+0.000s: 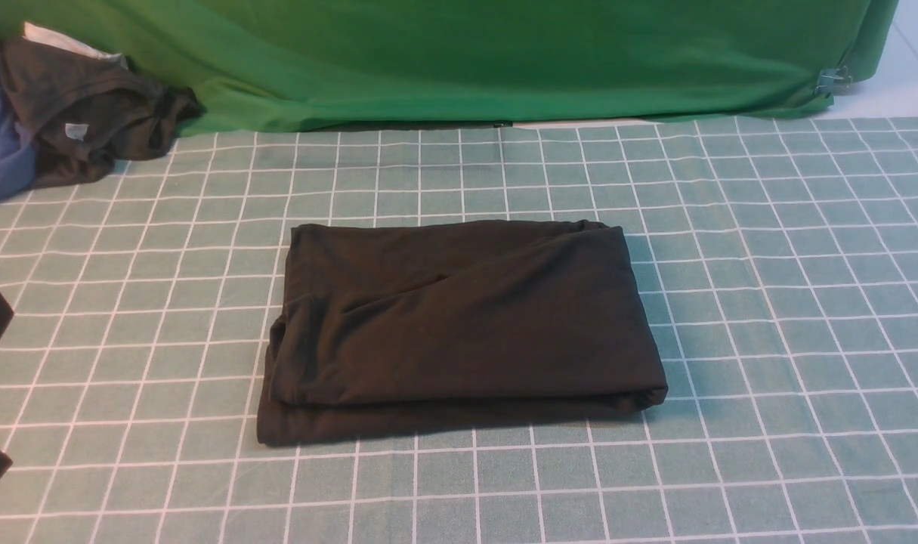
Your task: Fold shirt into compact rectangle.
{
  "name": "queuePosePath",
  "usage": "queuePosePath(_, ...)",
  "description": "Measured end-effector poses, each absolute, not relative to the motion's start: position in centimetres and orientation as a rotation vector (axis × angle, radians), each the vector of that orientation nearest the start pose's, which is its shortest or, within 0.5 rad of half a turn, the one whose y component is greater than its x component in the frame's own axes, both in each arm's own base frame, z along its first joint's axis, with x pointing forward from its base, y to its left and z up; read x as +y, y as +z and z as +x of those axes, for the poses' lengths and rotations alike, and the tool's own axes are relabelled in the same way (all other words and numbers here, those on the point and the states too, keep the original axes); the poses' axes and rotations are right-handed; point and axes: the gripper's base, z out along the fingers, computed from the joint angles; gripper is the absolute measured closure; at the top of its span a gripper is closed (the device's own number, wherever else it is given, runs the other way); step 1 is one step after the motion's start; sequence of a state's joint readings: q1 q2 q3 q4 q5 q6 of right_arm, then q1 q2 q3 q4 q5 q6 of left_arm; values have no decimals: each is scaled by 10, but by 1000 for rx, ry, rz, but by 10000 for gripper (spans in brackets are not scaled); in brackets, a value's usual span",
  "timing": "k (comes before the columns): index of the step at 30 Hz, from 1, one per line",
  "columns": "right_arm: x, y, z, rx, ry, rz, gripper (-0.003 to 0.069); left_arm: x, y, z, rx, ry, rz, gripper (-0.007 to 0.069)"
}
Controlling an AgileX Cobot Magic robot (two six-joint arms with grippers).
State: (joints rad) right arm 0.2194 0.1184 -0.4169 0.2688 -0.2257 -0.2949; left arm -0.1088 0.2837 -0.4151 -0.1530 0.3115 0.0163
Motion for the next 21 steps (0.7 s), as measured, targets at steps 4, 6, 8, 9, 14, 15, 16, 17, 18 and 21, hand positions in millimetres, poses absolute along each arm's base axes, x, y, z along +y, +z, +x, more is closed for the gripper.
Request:
queuePosePath(4,0,361,24,967,143,-67,424,-10,307,69,1660,-142,64,611)
queuePosePath(6,0,361,24,967,143,-67,423,-8,306,66,1646,-105,75,611)
queuePosePath(8,0,361,24,967,143,-67,422,-6,302,61,1616,-68,81,611)
queuePosePath(9,0,361,24,967,143,-67,422,-5,298,58,1599,-47,86,611)
queuePosePath(14,0,361,24,967,143,-67,421,-3,261,53,1563,26,80,611)
queuePosePath(15,0,361,24,967,143,-67,420,-2,253,54,1576,35,81,611)
queuePosePath(16,0,361,24,967,143,-67,420,-2,243,54,1595,44,82,611)
queuePosePath(17,0,361,24,967,143,-67,420,-2,232,55,1619,51,85,611)
queuePosePath(18,0,361,24,967,143,-67,420,-1,223,56,1640,60,91,611)
queuePosePath(21,0,361,24,967,143,-67,420,-1,198,57,1701,68,101,611)
